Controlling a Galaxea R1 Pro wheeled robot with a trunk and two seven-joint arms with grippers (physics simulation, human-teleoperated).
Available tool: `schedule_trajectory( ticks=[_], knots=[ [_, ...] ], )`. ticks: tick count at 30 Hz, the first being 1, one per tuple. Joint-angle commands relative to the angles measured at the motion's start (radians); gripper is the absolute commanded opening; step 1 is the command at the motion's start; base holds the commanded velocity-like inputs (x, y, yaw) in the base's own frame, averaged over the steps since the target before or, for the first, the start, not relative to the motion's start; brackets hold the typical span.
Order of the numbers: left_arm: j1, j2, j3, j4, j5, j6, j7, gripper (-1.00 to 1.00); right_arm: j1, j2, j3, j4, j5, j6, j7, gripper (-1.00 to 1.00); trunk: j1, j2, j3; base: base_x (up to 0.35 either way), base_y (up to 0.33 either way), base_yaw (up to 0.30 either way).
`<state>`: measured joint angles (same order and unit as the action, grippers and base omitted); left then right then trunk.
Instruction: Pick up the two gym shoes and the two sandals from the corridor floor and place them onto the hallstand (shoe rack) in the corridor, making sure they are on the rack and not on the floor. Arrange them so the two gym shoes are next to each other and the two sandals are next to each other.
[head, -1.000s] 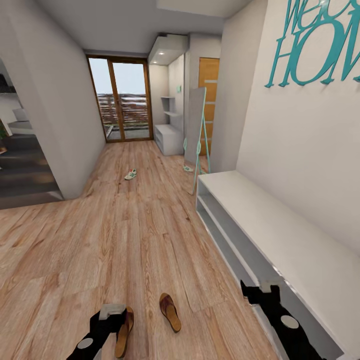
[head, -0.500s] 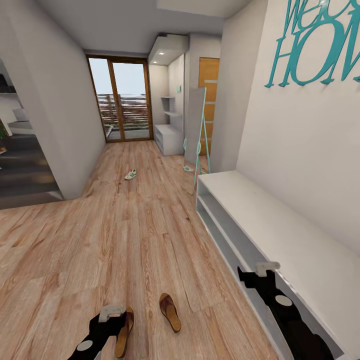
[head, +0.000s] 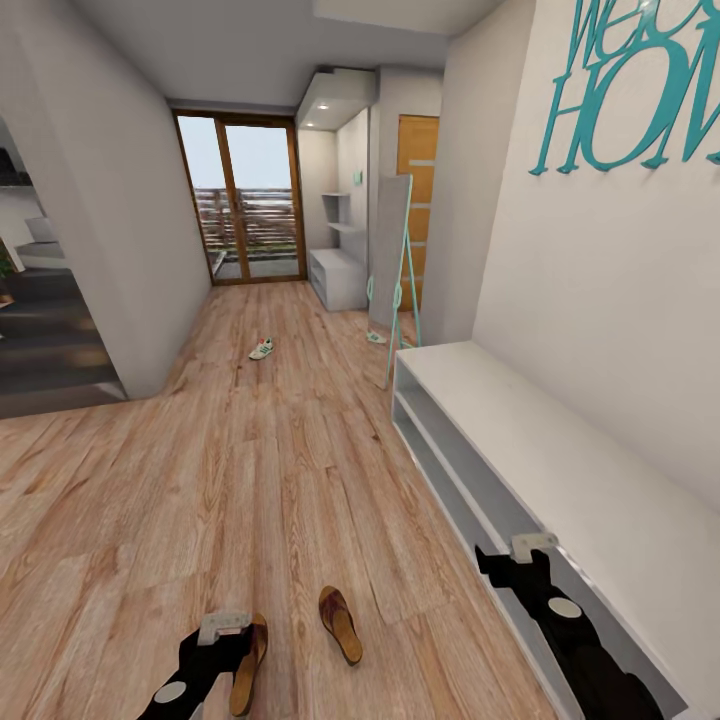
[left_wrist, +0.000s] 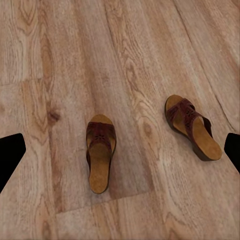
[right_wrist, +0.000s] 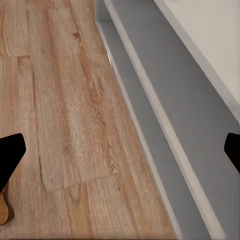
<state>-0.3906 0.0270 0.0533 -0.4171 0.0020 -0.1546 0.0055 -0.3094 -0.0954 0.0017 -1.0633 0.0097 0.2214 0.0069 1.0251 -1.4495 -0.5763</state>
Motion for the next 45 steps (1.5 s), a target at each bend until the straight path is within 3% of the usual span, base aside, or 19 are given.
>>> schedule_trajectory(
  ticks=[1,17,31,45],
  knots=[
    [-0.001,0.0,0.001,0.001,0.0,-0.003,0.001,1.0,0.0,0.0,0.0,0.0,0.002,0.006,0.0,1.0,0.0,-0.001,-0.001,0.0,0.0,0.0],
    [-0.004,-0.007,0.0,0.001,0.001,-0.002,0.001,1.0,0.0,-0.008,-0.004,0.032,0.015,0.008,-0.001,1.0,0.0,-0.001,-0.002,0.156,0.108,0.03],
    [-0.004,-0.007,0.001,0.001,0.0,-0.002,0.001,1.0,0.0,-0.007,-0.004,0.032,0.015,0.009,-0.001,1.0,0.0,-0.001,-0.012,0.227,0.17,0.22],
    [-0.004,-0.009,-0.002,-0.005,-0.004,-0.001,0.001,1.0,0.0,-0.007,0.0,0.03,0.015,0.01,-0.001,1.0,0.0,-0.001,-0.025,0.039,0.019,0.237]
  ],
)
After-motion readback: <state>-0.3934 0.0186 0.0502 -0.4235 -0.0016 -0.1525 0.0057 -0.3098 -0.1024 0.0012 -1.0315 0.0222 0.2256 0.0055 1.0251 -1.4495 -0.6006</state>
